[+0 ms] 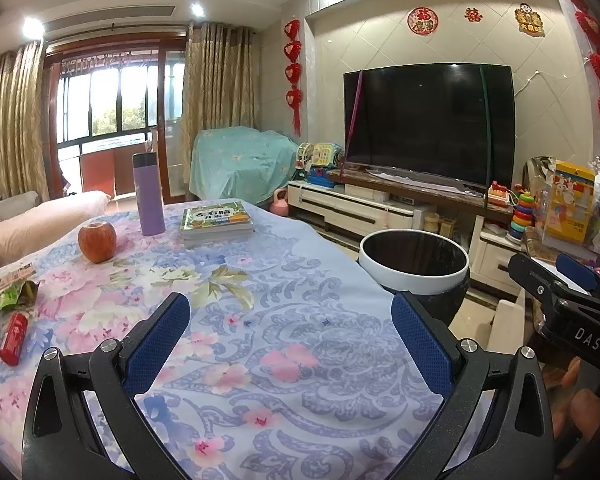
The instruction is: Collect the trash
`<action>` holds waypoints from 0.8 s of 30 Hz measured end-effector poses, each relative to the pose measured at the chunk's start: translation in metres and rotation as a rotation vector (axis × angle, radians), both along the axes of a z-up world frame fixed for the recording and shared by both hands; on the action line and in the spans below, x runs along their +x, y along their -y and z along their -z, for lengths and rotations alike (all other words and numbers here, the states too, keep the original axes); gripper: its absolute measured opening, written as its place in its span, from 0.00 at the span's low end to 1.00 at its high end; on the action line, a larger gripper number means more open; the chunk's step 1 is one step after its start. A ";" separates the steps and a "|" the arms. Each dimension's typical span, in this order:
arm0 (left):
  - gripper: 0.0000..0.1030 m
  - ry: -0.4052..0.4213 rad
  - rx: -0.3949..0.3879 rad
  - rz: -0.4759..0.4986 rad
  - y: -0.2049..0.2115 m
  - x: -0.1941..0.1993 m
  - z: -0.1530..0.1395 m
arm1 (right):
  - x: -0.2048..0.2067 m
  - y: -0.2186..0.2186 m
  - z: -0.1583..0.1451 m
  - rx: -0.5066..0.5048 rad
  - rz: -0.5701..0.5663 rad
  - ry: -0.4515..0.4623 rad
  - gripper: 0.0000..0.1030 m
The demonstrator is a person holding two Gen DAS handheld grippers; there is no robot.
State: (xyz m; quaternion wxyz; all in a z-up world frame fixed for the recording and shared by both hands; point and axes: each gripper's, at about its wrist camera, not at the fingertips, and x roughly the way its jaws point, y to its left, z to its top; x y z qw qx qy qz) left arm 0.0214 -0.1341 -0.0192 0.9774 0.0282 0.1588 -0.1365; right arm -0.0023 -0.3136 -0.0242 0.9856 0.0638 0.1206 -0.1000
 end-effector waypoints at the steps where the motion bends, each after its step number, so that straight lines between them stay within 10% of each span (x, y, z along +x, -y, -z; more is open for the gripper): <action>1: 1.00 -0.001 0.000 0.002 0.000 0.000 0.000 | 0.000 0.000 0.000 0.000 0.000 0.000 1.00; 24: 1.00 -0.010 0.007 0.010 0.001 0.001 0.003 | -0.001 -0.005 -0.001 0.007 -0.007 0.001 1.00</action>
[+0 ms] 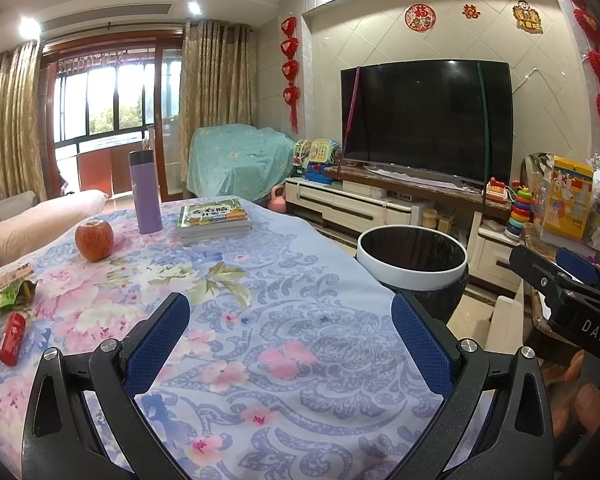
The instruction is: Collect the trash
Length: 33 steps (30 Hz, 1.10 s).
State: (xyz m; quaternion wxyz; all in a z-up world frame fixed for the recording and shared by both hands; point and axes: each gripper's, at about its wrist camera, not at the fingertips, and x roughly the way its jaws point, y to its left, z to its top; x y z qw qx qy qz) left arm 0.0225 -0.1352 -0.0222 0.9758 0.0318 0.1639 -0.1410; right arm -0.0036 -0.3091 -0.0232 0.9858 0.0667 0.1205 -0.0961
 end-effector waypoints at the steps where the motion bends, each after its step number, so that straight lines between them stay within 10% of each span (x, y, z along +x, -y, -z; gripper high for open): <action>1: 1.00 -0.001 -0.001 0.000 0.000 0.000 0.000 | 0.000 -0.001 0.000 0.000 0.000 0.000 1.00; 33: 1.00 -0.038 -0.004 0.013 -0.003 0.007 0.005 | 0.007 -0.001 0.005 0.027 -0.015 -0.029 1.00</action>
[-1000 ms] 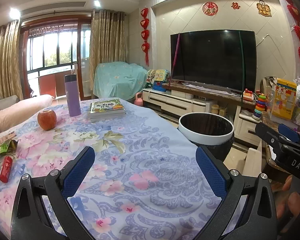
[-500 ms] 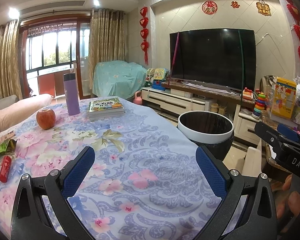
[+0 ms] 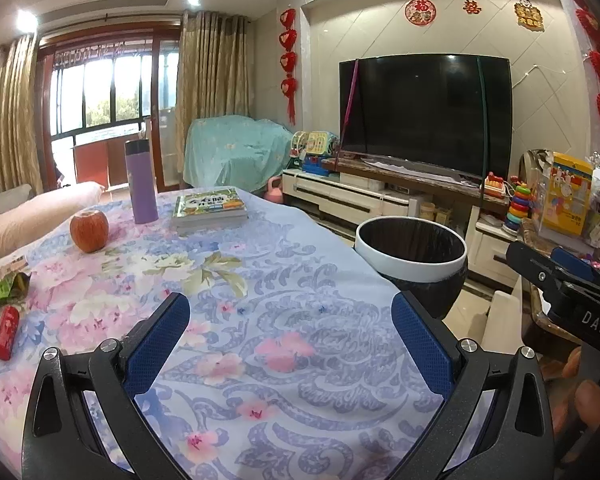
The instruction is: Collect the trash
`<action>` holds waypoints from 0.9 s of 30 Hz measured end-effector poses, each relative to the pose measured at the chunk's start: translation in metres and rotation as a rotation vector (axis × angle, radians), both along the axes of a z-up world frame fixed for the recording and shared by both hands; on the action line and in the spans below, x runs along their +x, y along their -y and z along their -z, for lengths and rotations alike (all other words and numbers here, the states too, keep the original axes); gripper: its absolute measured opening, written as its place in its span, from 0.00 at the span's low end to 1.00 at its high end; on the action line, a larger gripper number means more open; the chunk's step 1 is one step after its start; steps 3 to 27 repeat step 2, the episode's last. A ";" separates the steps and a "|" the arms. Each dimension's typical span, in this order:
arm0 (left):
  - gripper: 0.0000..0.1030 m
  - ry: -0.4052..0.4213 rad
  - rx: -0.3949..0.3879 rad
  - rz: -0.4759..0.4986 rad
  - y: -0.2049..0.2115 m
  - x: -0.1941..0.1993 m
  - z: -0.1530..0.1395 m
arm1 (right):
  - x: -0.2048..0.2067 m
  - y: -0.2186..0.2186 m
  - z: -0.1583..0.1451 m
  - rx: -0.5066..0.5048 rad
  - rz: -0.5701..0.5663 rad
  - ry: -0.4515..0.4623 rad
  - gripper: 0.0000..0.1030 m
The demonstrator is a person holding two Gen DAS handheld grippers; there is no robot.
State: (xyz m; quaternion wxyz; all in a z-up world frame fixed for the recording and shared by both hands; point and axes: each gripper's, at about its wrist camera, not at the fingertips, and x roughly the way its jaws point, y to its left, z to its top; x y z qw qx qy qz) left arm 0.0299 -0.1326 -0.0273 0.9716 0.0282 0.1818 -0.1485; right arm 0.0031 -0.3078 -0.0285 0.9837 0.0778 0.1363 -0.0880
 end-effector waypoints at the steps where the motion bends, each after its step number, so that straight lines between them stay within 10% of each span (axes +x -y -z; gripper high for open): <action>1: 1.00 -0.005 -0.004 0.000 -0.001 0.001 0.000 | 0.002 0.002 0.001 0.003 -0.002 -0.003 1.00; 27: 1.00 -0.009 -0.007 -0.002 -0.002 0.002 0.001 | 0.003 0.002 0.001 0.005 -0.004 -0.006 1.00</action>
